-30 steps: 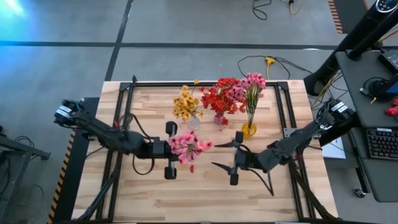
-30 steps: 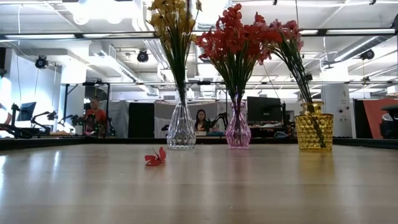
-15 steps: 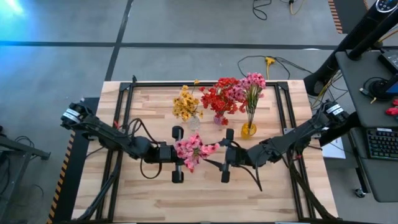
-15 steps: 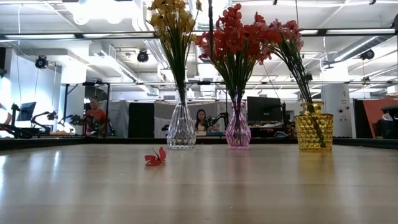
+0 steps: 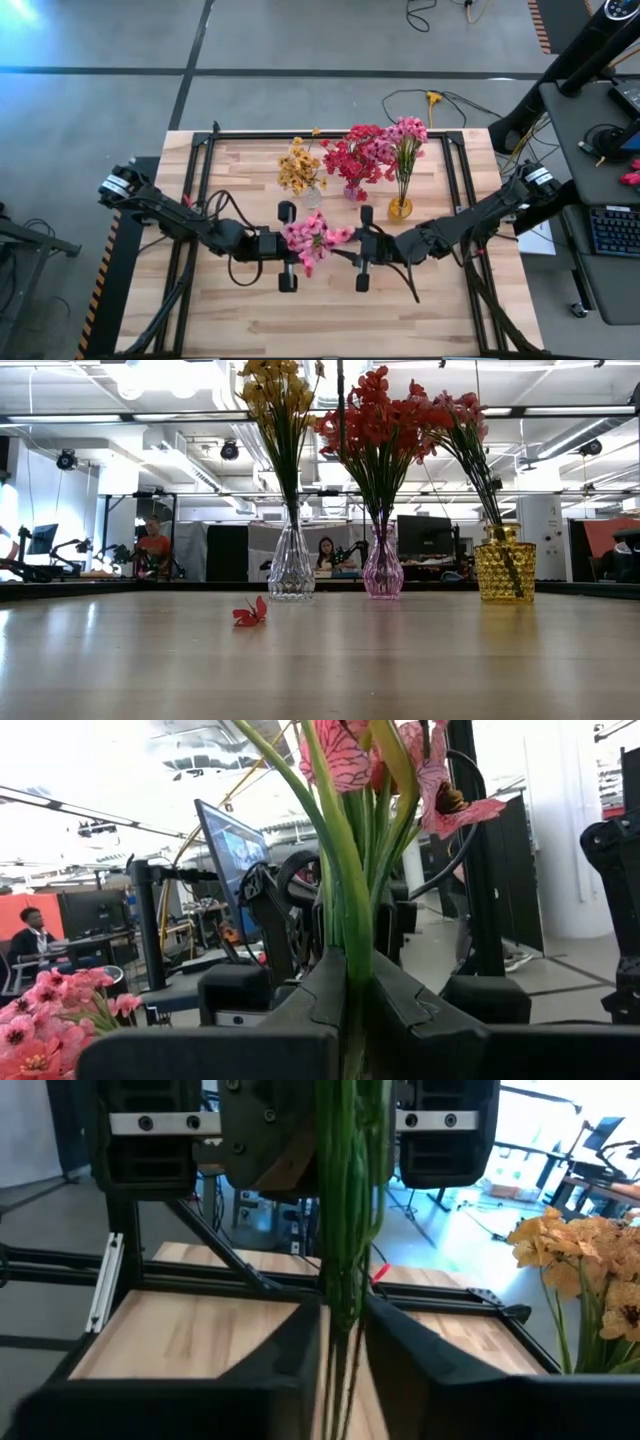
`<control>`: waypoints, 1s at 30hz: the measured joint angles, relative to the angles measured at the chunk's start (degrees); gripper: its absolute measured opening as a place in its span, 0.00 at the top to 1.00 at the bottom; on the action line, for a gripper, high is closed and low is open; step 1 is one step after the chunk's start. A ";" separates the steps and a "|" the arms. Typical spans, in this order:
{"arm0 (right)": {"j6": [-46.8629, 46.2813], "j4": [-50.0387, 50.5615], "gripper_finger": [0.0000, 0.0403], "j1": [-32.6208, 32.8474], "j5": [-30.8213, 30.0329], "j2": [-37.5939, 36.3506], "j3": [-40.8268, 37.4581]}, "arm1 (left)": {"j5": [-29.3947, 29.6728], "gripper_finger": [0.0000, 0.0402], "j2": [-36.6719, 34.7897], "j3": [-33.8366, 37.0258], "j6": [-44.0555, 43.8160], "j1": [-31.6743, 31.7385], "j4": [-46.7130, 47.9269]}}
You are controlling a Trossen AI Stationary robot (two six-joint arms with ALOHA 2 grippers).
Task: Sort flowers into vase by color
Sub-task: Put the pink flowers into the yellow vase
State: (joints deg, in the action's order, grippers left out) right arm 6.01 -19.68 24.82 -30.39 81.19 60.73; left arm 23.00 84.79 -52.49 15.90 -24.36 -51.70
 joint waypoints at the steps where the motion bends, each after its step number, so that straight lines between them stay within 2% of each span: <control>1: 0.03 0.00 0.84 -0.01 -0.01 -0.02 0.00 | 0.00 1.00 0.00 0.00 -0.02 0.00 0.05; 5: 0.69 0.19 0.96 0.00 0.00 -0.04 -0.02 | 0.18 0.97 0.00 0.00 -0.04 0.09 0.37; 15: 0.62 0.22 0.97 0.00 0.87 -0.05 -0.04 | 0.57 0.95 0.00 0.00 0.04 0.20 0.44; 21: 0.39 0.31 0.97 -0.04 0.66 -0.12 -0.09 | 5.27 0.92 -0.13 -0.04 -0.30 0.20 2.29; 25: 0.58 0.17 0.97 0.00 0.70 -0.17 -0.09 | 5.46 0.81 -0.53 -0.04 -0.52 0.15 4.33; 30: 0.18 1.72 0.97 0.02 0.40 -1.20 -0.09 | 5.84 0.60 -3.26 -0.04 -1.08 0.04 11.54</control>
State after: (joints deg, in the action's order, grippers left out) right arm 6.19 -17.97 24.83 -29.99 79.99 60.64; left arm 28.84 81.53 -52.53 14.82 -24.32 -40.16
